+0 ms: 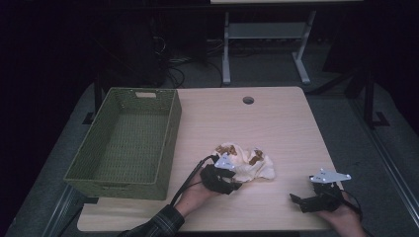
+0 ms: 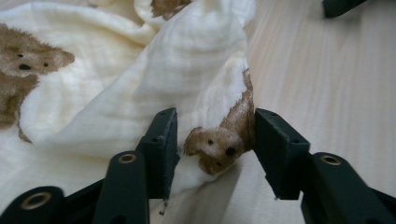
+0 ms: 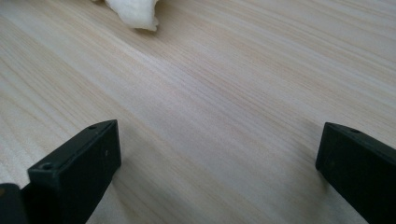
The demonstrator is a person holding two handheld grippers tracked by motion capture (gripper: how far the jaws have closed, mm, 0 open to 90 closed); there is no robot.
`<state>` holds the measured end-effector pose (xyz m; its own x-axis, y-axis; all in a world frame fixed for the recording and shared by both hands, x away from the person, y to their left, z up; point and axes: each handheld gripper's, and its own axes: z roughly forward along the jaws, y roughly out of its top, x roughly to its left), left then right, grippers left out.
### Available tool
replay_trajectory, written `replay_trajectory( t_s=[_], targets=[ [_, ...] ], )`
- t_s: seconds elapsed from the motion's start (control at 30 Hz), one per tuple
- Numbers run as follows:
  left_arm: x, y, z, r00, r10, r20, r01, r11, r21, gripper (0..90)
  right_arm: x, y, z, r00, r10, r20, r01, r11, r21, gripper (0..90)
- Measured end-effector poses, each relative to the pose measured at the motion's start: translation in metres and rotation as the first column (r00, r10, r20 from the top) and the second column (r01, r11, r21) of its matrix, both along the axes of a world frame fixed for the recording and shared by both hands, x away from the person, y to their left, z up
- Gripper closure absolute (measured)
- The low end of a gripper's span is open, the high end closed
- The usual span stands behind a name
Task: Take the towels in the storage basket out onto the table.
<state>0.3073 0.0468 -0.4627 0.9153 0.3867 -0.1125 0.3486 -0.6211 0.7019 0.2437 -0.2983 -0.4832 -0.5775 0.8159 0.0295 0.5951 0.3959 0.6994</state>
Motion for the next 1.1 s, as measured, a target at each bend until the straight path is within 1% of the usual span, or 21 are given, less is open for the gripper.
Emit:
replay_trajectory(
  t_s=[0.1, 0.13, 0.17, 0.2, 0.23, 0.27, 0.4, 0.43, 0.53, 0.57, 0.6, 0.63, 0.67, 0.77, 0.83, 0.87, 0.9, 0.97, 1.0, 1.03, 1.1],
  targets=[
    [0.001, 0.001, 0.0, 0.9999, 0.005, 0.011, -0.006, 0.9997, 0.022, 66.2, 0.0, 0.0, 0.0, 1.0, 0.0, 0.0, 0.0, 1.0, 0.0, 0.0],
    [0.002, 0.002, 0.001, 0.9999, 0.01, 0.007, -0.01, 0.9998, 0.017, 72.8, 0.0, 0.0, 0.0, 1.0, 0.0, 0.0, 0.0, 1.0, 0.0, 0.0],
    [0.003, 0.004, 0.002, 0.9999, 0.01, 0.003, -0.01, 0.9998, 0.018, 76.4, 0.0, 0.0, 0.0, 1.0, 0.001, 0.0, -0.001, 1.0, 0.0, 0.0],
    [0.003, 0.005, 0.003, 0.9999, 0.011, 0.008, -0.011, 0.9998, 0.016, 79.6, 0.0, 0.0, 0.0, 1.0, 0.001, 0.0, -0.001, 1.0, 0.0, 0.0],
    [0.002, 0.007, 0.005, 0.9997, 0.023, 0.0, -0.023, 0.9997, 0.0, 80.8, 0.0, 0.0, 0.0, 1.0, 0.001, 0.0, -0.001, 1.0, 0.0, 0.0],
    [0.002, 0.009, 0.007, 0.9998, 0.02, 0.002, -0.02, 0.9998, 0.002, 81.2, 0.0, 0.0, 0.0, 1.0, 0.001, 0.0, -0.001, 1.0, 0.0, 0.0],
    [-0.001, 0.019, 0.015, 0.9991, 0.041, 0.005, -0.041, 0.9989, -0.02, 81.3, 0.0, 0.0, 0.0, 1.0, -0.002, -0.002, 0.002, 1.0, 0.0, 0.0],
    [-0.001, 0.022, 0.018, 0.9991, 0.042, 0.006, -0.041, 0.999, -0.015, 81.3, 0.0, 0.0, 0.0, 1.0, -0.006, -0.003, 0.006, 1.0, 0.0, 0.7],
    [-0.003, 0.031, 0.022, 0.998, 0.061, 0.014, -0.061, 0.998, -0.019, 81.3, 0.0, -0.001, 0.004, 0.9999, -0.01, -0.009, 0.01, 1.0, -0.01, 8.8],
    [-0.003, 0.034, 0.023, 0.9977, 0.066, 0.009, -0.066, 0.9976, -0.02, 81.3, 0.001, 0.0, 0.006, 0.9999, -0.011, -0.007, 0.011, 1.0, -0.013, 10.8],
    [-0.004, 0.036, 0.023, 0.9975, 0.07, 0.009, -0.07, 0.9974, -0.017, 81.3, 0.0, 0.001, 0.008, 0.9999, -0.014, -0.008, 0.014, 1.0, -0.006, 13.2],
    [-0.004, 0.036, 0.023, 0.9975, 0.07, 0.009, -0.07, 0.9974, -0.017, 81.3, 0.0, 0.001, 0.008, 0.9999, -0.014, -0.008, 0.014, 1.0, -0.006, 13.2],
    [-0.005, 0.044, 0.023, 0.9969, 0.078, 0.005, -0.078, 0.9969, -0.005, 81.3, 0.001, 0.001, 0.012, 0.9999, -0.013, 0.002, 0.013, 1.0, 0.011, 15.4],
    [-0.007, 0.052, 0.021, 0.9957, 0.093, 0.0, -0.093, 0.9957, 0.008, 81.3, 0.004, 0.003, 0.018, 1.0, -0.001, 0.005, 0.0, 0.999, 0.045, 22.5],
    [-0.008, 0.055, 0.02, 0.9956, 0.094, -0.003, -0.093, 0.9955, 0.016, 81.3, 0.007, 0.005, 0.02, 1.0, 0.005, 0.008, -0.005, 0.999, 0.049, 24.9],
    [-0.009, 0.057, 0.019, 0.9947, 0.103, -0.006, -0.103, 0.9946, 0.013, 81.3, 0.01, 0.007, 0.023, 1.0, 0.009, 0.002, -0.009, 0.998, 0.058, 27.0],
    [-0.01, 0.06, 0.018, 0.9945, 0.104, -0.007, -0.104, 0.9943, 0.022, 81.2, 0.018, 0.011, 0.028, 0.9994, 0.033, -0.011, -0.032, 0.995, 0.099, 33.0],
    [-0.011, 0.063, 0.018, 0.9946, 0.104, -0.003, -0.104, 0.9941, 0.033, 81.2, 0.024, 0.014, 0.032, 0.9986, 0.049, -0.021, -0.046, 0.992, 0.121, 36.7],
    [-0.011, 0.064, 0.018, 0.9946, 0.104, 0.0, -0.104, 0.994, 0.034, 81.1, 0.029, 0.017, 0.036, 0.9982, 0.057, -0.017, -0.055, 0.99, 0.131, 39.2],
    [-0.012, 0.064, 0.017, 0.9932, 0.116, -0.009, -0.116, 0.993, 0.024, 81.0, 0.033, 0.02, 0.039, 0.9978, 0.066, -0.01, -0.064, 0.988, 0.139, 40.6],
    [-0.011, 0.063, 0.016, 0.9941, 0.108, -0.014, -0.107, 0.9937, 0.033, 81.0, 0.04, 0.026, 0.045, 0.9969, 0.078, 0.0, -0.077, 0.986, 0.149, 43.6]
  ],
)
